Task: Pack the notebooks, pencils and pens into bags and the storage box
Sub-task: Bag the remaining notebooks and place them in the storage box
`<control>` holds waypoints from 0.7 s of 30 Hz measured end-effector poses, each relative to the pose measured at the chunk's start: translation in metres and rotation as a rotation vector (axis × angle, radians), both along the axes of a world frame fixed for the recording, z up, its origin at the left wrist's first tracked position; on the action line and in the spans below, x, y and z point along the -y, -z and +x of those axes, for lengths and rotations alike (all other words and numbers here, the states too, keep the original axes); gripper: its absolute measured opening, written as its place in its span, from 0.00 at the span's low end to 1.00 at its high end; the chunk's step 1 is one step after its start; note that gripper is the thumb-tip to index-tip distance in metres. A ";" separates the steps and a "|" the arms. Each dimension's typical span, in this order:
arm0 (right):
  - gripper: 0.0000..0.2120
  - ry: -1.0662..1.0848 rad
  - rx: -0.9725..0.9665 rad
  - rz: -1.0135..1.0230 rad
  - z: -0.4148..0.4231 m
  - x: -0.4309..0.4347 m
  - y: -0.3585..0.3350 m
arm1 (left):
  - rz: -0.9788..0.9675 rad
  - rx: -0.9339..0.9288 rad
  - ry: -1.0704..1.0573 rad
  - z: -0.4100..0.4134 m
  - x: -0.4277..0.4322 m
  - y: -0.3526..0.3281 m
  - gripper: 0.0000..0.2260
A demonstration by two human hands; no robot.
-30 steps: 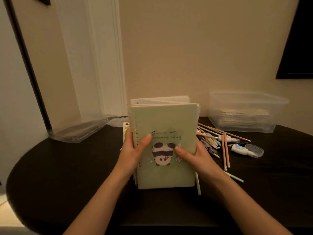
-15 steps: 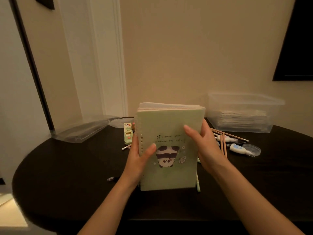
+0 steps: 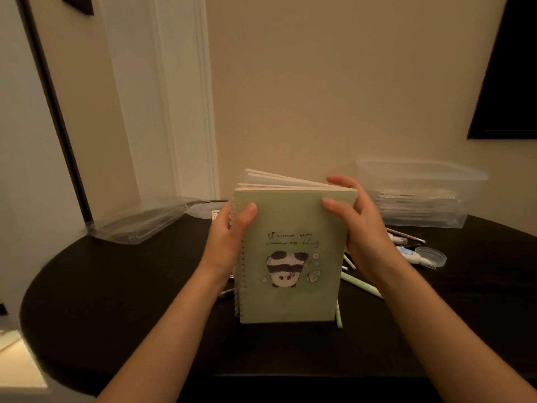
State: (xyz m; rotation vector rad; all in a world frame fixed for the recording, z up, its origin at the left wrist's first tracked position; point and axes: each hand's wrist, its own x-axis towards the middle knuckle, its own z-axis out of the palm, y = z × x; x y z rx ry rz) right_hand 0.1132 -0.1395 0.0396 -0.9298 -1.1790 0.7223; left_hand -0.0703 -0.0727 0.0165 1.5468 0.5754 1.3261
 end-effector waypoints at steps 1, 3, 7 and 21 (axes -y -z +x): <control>0.17 0.017 0.005 -0.007 0.000 0.000 -0.004 | -0.022 0.001 0.010 0.002 0.000 -0.002 0.45; 0.16 0.047 0.016 -0.027 -0.002 -0.001 -0.009 | -0.065 0.033 0.001 0.004 -0.002 -0.001 0.41; 0.09 0.139 -0.010 -0.051 -0.011 -0.004 -0.012 | -0.097 0.080 -0.004 0.006 0.000 0.004 0.37; 0.09 0.278 0.017 0.021 -0.019 -0.020 -0.018 | -0.162 0.108 0.046 0.009 0.004 0.001 0.27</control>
